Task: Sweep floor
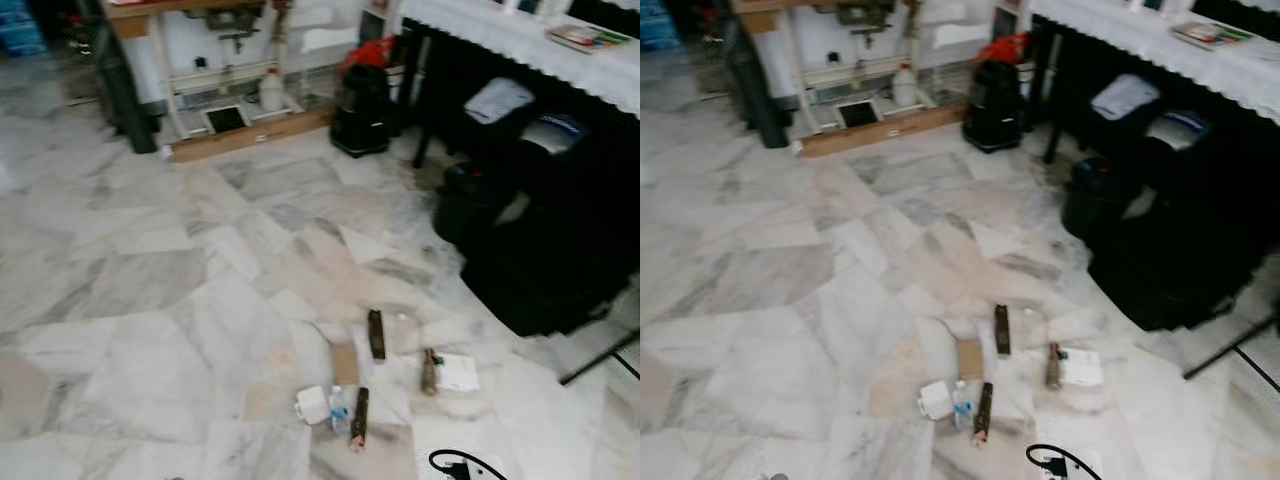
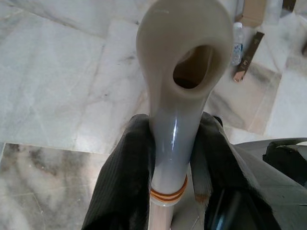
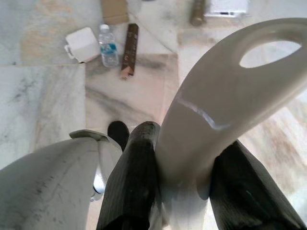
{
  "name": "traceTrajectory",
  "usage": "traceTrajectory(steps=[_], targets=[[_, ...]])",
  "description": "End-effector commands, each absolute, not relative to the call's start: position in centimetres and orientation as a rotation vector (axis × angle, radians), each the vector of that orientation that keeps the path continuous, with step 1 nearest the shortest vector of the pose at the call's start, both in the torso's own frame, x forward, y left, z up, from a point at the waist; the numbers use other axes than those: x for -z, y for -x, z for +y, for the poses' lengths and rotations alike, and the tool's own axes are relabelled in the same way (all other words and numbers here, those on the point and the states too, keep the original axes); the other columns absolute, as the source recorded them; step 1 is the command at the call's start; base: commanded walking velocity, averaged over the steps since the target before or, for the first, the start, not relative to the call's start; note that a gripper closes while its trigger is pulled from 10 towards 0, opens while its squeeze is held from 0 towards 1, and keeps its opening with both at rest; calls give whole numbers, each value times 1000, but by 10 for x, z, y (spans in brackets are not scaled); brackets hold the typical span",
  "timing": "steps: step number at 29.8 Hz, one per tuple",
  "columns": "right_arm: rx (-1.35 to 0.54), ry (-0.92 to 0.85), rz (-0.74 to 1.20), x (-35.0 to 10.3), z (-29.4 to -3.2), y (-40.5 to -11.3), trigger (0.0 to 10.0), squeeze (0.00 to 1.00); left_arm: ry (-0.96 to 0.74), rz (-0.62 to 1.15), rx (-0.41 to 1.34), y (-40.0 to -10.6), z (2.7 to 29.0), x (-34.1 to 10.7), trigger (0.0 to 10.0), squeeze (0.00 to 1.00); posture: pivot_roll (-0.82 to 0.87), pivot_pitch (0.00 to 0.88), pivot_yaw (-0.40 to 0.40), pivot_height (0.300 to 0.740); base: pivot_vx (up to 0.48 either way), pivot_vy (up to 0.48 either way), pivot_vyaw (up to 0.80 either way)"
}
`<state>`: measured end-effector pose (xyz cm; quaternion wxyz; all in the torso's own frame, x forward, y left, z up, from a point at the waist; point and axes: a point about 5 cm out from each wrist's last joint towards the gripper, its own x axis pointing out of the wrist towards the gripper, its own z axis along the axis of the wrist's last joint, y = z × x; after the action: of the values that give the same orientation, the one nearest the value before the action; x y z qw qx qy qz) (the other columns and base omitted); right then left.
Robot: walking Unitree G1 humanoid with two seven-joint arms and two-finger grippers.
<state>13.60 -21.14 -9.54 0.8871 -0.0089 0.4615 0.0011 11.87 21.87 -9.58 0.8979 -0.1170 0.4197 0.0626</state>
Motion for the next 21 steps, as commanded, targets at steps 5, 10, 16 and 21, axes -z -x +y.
traceTrajectory(steps=[5, 10, 16, 21], targets=[[6, -10, 983, 99, -208, -129, 10000, 0, 267, 917, -99, -110, 208, 101, 10000, 0, 26, 81, -25, 740, 0, 0, -760], [5, -9, 983, 99, -208, -129, 10000, 0, 268, 916, -98, -110, 207, 101, 10000, 0, 26, 83, -26, 740, 0, 0, -756], [5, -7, 983, 99, -209, -129, 10000, 0, 267, 905, -96, -111, 206, 101, 10000, 0, 25, 84, -27, 740, 0, 0, -744], [9, -6, 967, 98, -209, -130, 10000, 0, 261, 897, -103, -113, 207, 100, 10000, 0, 25, 85, -28, 740, 0, 0, -410]])
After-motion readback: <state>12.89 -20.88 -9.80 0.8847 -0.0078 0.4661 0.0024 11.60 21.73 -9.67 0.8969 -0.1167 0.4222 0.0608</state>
